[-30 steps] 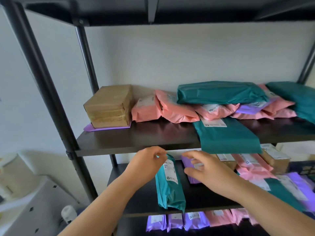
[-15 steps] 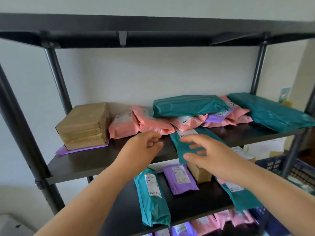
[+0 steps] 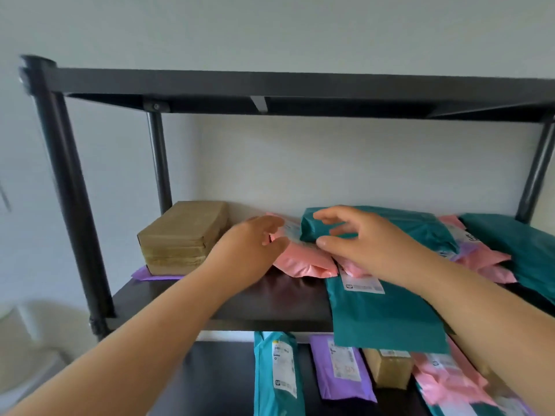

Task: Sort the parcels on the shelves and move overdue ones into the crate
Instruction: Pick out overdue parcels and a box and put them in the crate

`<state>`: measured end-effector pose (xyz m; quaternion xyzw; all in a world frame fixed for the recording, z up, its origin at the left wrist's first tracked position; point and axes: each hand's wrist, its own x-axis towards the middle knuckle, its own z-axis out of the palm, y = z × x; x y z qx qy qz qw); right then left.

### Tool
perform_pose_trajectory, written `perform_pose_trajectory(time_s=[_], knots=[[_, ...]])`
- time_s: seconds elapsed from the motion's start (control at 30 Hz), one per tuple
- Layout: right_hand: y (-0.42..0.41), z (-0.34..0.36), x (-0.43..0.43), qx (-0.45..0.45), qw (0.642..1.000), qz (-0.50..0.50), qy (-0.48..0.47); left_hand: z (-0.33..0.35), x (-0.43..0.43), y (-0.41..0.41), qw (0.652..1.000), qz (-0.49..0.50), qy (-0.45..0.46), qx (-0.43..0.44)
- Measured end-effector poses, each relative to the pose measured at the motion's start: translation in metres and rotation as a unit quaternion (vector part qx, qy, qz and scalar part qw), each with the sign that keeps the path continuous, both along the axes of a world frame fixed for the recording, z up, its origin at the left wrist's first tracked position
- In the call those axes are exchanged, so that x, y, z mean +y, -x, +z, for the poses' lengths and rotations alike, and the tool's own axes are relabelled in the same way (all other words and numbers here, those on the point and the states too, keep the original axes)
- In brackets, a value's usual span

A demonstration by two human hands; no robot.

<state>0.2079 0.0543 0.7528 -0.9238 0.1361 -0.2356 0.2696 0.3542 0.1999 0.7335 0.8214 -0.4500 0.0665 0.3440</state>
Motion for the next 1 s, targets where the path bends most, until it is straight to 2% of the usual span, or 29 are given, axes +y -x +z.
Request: perform_pose_trajectory(time_s=[0.27,0.57,0.77,1.0], knots=[[-0.064,0.005,0.001,0.005,0.995,0.100,-0.003,0.014,0.026,-0.036,0.989,0.144,0.022,0.005],[-0.146,-0.007,0.031,0.033,0.988,0.105,-0.110,0.005,0.059,-0.117,0.966,0.246,0.059,0.061],[-0.200,-0.017,0.058,0.047,0.977,0.084,-0.191,-0.014,0.066,-0.165,0.947,0.276,0.072,0.144],[-0.254,-0.042,0.078,0.077,0.948,0.000,-0.308,-0.043,0.066,-0.197,0.892,0.239,0.222,0.313]])
